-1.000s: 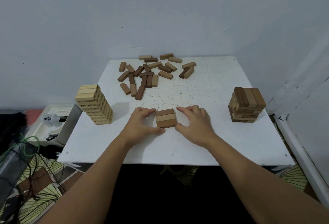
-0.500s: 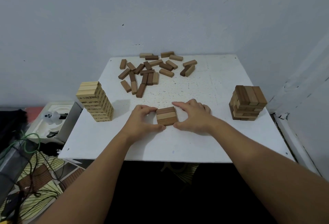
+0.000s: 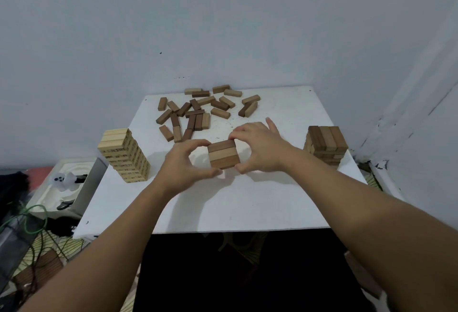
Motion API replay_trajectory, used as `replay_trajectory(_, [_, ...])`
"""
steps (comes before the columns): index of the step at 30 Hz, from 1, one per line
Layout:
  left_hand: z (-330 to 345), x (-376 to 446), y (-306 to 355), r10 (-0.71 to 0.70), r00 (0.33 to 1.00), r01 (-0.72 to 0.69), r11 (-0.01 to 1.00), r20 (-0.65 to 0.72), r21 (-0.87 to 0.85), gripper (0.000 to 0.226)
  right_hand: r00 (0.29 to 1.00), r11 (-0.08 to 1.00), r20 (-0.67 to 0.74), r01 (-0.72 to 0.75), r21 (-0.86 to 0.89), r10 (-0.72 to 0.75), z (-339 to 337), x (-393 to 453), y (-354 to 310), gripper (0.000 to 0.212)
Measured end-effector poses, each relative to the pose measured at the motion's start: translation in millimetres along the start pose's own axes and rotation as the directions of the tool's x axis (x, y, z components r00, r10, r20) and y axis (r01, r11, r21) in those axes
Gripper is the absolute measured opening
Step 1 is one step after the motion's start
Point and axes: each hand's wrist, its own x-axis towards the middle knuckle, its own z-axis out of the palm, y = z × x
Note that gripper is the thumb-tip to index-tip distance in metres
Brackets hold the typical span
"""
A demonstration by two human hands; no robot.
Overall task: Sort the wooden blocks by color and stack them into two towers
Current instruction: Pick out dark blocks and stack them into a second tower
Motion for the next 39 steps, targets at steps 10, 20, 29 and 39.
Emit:
replay_trajectory(10, [24.4, 48.4, 77.8, 0.116, 0.990, -0.116, 0.993, 0.075, -0.003, 0.081, 0.980, 0.988, -0.131, -0.150, 0.031, 0.152, -74.1, -50.4, 49.1, 0.067])
replay_trajectory(20, [103.6, 81.4, 144.3, 0.183, 0.954, -0.180, 0.983, 0.239, -0.033, 0.067, 0.925, 0.927, -0.081, -0.363, 0.097, 0.371, -92.5, -118.3, 126.1, 0.067])
replay_trajectory(29, [128.9, 92.5, 158.4, 0.161, 0.931, -0.140, 0.986, 0.327, -0.086, 0.058, 0.908, 0.903, -0.043, -0.408, 0.134, 0.417, -88.0, -132.5, 154.1, 0.073])
replay_trajectory(39, [137.3, 91.4, 154.7, 0.126, 0.931, -0.089, 0.989, 0.342, -0.122, 0.056, 0.905, 0.895, 0.000, -0.421, 0.148, 0.425, -89.3, -131.3, 160.0, 0.066])
